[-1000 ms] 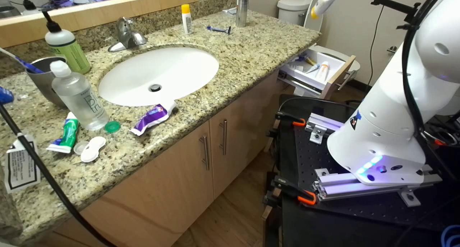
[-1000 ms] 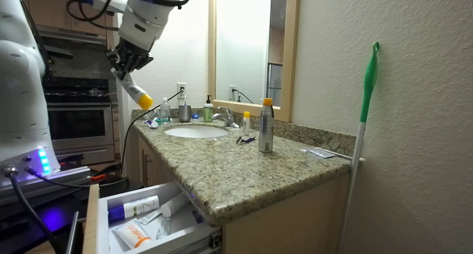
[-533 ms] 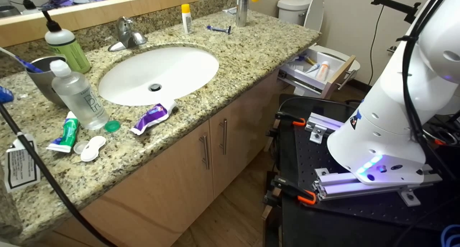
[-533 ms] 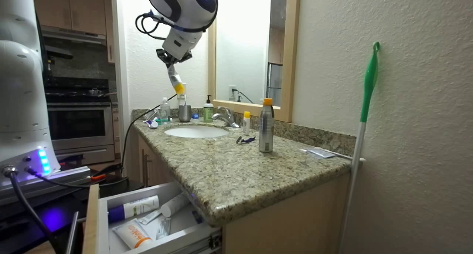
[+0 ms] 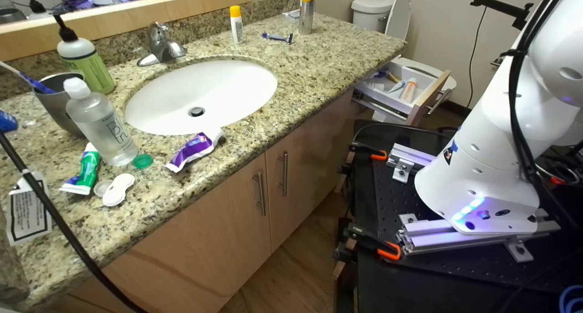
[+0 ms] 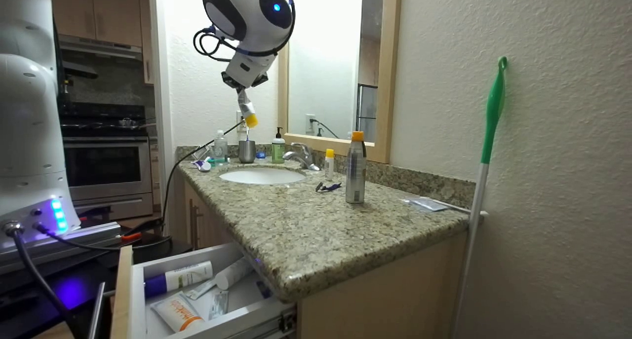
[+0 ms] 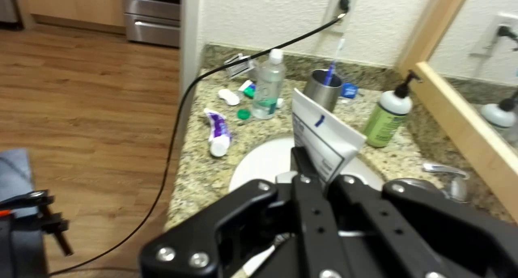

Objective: Remove the white tube with a yellow lid from the drawer and put it on the counter

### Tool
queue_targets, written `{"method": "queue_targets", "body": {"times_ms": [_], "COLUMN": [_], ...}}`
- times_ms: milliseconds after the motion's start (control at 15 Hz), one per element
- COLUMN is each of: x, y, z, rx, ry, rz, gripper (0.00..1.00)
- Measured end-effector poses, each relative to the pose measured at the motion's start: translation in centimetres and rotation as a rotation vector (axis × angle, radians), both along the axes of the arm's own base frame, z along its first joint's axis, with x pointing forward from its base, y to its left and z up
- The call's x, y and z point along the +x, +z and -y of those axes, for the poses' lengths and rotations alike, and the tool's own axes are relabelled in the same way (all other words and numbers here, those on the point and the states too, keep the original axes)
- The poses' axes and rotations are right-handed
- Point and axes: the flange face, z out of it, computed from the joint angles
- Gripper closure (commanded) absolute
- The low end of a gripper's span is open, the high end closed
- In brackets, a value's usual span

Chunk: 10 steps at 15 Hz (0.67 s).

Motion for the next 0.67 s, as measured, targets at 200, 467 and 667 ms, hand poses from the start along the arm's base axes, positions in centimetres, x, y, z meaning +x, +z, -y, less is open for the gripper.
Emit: {"method": "queue_targets", "body": {"times_ms": [200,467,667], "x": [3.6,6.4,6.8], "y": [-1.9,-6.0,-7.1], "z": [1.8,5.1,5.0], "rx": [0.054,0.067,0.068], "ry": [-0.185,-0.443,-0.446], "rz": [0.087,0.121,0.103], "gripper": [0.98,0.93,0.98]}}
